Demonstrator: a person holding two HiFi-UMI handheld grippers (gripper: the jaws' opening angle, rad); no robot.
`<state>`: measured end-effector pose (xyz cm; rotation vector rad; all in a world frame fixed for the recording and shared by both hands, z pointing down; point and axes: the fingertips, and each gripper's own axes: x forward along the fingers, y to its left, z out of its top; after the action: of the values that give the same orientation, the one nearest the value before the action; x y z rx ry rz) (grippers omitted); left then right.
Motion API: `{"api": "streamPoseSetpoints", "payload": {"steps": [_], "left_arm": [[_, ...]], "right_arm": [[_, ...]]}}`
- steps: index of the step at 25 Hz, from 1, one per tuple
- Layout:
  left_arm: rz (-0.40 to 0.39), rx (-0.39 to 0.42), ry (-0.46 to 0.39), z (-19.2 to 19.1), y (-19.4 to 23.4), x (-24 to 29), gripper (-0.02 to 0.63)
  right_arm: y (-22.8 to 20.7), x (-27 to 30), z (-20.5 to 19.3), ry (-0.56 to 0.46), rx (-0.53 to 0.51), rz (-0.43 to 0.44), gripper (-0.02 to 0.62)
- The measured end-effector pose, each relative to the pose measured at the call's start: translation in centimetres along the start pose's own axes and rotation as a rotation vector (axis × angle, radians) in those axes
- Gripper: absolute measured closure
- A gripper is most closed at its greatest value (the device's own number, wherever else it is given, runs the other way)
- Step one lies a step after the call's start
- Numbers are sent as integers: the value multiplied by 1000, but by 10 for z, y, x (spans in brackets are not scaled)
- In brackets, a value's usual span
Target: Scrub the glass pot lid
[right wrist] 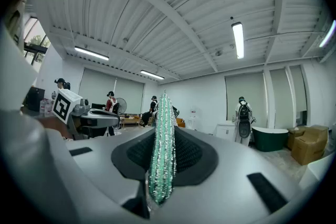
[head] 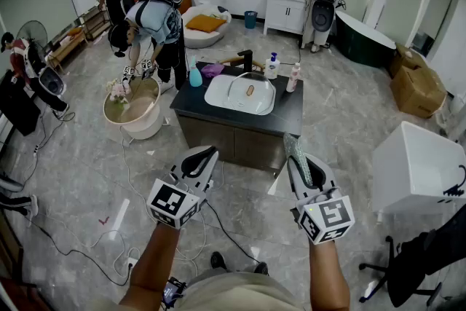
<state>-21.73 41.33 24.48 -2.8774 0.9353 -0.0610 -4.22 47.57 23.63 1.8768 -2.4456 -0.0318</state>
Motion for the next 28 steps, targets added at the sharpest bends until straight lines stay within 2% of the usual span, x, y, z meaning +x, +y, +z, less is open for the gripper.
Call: {"api": "streamPoseSetpoints", "payload": {"steps": [12,22,28], "left_arm": [[-15,-6,1,-9,34,-3,577],[-28,-17,-18,-18,69,-17,577],[-47,-41,-32,-26,82,-8,577]], "right_arm": [[13,30,-7,8,13,-26,514],[28,53,-6,-30,97,-52,512],[33,65,-9,-7,71,-64,512]]}}
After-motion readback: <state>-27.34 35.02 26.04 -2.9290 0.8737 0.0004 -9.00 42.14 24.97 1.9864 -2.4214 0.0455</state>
